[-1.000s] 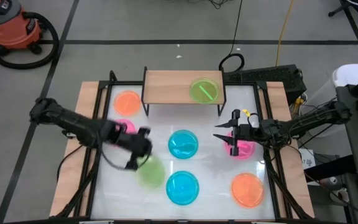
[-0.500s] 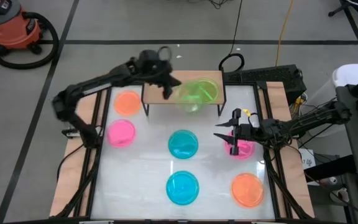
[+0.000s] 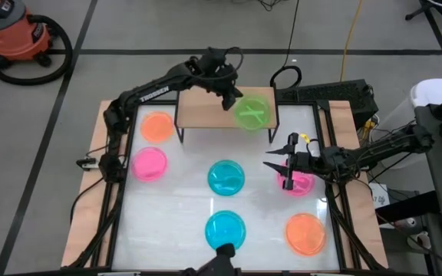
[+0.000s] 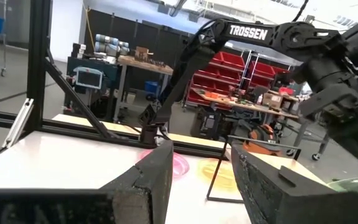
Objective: Place and stack plates onto a shelf
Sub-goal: Stack the green plate on top of the other green plate on the shelf, then stack the top blue plate on top of the green plate on the shelf
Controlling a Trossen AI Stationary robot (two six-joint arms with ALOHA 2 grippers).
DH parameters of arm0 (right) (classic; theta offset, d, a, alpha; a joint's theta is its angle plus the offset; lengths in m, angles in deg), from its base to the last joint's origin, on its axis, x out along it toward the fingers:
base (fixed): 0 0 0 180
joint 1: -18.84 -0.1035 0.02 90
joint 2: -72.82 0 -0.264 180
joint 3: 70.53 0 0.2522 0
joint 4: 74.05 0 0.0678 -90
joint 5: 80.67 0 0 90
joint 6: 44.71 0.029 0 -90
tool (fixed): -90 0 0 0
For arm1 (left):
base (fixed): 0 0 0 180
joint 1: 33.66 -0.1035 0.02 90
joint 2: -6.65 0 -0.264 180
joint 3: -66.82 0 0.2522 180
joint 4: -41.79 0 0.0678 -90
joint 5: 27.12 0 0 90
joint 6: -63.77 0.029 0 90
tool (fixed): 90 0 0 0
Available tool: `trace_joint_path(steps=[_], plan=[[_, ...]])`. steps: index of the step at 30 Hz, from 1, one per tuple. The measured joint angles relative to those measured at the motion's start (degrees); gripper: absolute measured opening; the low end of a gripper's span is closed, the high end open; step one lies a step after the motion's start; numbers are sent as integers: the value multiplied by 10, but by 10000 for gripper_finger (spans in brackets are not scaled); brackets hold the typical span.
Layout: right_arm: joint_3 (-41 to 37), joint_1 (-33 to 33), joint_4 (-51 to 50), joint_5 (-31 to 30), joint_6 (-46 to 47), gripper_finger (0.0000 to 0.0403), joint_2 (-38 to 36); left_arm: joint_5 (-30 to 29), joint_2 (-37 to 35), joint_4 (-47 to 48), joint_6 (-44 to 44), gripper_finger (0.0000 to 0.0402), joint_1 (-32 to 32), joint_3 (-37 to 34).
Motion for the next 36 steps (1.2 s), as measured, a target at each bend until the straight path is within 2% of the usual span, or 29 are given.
trace_joint_path(steps=[17,23,31,36], plan=[[0,0,26,-3,-38,144,0,2,19,-33,-4,6,-27,-5],[0,0,25,-3,-42,144,0,-12,20,-54,-18,34,-26,-5],[0,0,24,-3,-44,144,0,-13,20,-68,-23,95,-18,-5],[0,0,12,-4,-44,144,0,-11,-4,-60,-15,107,-20,-6]])
